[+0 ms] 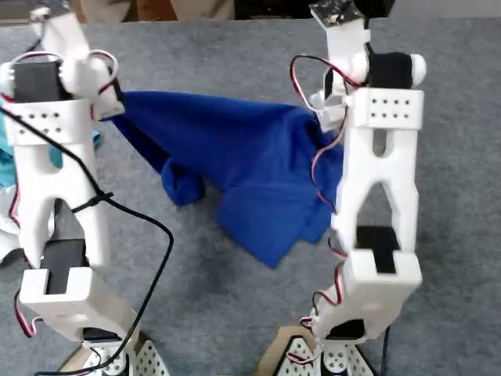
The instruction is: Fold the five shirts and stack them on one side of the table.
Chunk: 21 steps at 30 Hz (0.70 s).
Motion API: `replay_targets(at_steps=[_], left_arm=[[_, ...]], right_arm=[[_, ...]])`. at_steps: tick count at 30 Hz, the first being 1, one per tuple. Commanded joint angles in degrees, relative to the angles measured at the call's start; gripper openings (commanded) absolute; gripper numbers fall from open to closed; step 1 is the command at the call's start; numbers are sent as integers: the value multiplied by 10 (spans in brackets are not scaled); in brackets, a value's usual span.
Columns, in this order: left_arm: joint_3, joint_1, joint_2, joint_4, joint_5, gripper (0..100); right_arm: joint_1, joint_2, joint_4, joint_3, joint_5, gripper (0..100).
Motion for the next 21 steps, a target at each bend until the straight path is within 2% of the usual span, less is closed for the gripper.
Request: replay_targets(at_steps=[1, 5, 11, 18, 21], left_arm=[[-24, -11, -58, 7, -4, 18], [25, -6, -100, 7, -5, 18], [78, -11, -109, 0, -6, 18], [164, -26, -114, -41, -6, 18], [200, -26, -114, -55, -6, 19]], right_arm=[[-4, -98, 15, 57, 6, 310], [-28, -151, 15, 145, 7, 310], [-118, -204, 10, 320, 7, 310], [-205, -299, -50, 531, 7, 307], [-240, -336, -75, 607, 7, 245]])
